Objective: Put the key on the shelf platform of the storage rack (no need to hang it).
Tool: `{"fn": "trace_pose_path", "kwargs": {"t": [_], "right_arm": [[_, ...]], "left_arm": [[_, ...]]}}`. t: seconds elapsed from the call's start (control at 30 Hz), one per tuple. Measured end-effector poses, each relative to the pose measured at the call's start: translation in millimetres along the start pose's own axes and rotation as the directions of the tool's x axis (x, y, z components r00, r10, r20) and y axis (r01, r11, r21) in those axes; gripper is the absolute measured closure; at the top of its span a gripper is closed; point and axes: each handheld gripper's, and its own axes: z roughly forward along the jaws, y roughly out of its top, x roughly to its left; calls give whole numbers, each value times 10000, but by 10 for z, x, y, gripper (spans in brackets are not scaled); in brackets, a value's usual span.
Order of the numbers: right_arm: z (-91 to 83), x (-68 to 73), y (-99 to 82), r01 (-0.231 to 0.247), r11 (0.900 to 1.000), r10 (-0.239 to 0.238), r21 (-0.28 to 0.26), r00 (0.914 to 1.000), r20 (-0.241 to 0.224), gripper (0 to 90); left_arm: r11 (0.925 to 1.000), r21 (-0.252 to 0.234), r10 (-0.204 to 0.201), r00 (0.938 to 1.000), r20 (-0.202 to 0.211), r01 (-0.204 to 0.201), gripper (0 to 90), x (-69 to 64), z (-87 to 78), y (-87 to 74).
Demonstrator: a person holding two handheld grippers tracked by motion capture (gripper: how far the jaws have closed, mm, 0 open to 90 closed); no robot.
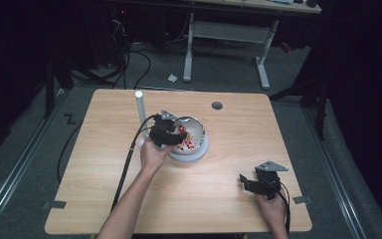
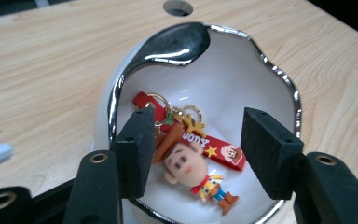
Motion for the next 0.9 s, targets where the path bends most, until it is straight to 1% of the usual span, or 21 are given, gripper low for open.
{"fn": "trace_pose_path", "kwargs": {"t": [0.13,0.23,0.43,0.53,0.67,0.83,0.9], "right_arm": [[0,0,0,2,10000,-2,-1,10000,0,282],[0,0,0,-2,10000,2,0,10000,3,282],[0,0,0,-3,10000,3,-1,10000,2,282],[0,-1,0,8,10000,-8,-4,10000,0,282],[0,-1,0,11,10000,-11,-4,10000,-1,282],[0,-1,0,14,10000,-14,-6,10000,-1,282],[0,-1,0,11,10000,-11,-4,10000,2,282]], "left_arm": [[9997,-242,-70,9999,148,73,425,-7,-116,-15],[9996,-299,-4,9999,129,8,407,-13,-189,-22],[9986,-528,-81,9999,113,87,394,15,-352,-53],[9991,-425,-30,10000,72,33,388,30,-408,-66],[9986,-536,-4,9999,102,10,385,34,-500,-75],[9989,-467,38,10000,72,-34,377,51,-567,-85],[9988,-494,-15,9999,124,21,368,64,-592,-103]]}}
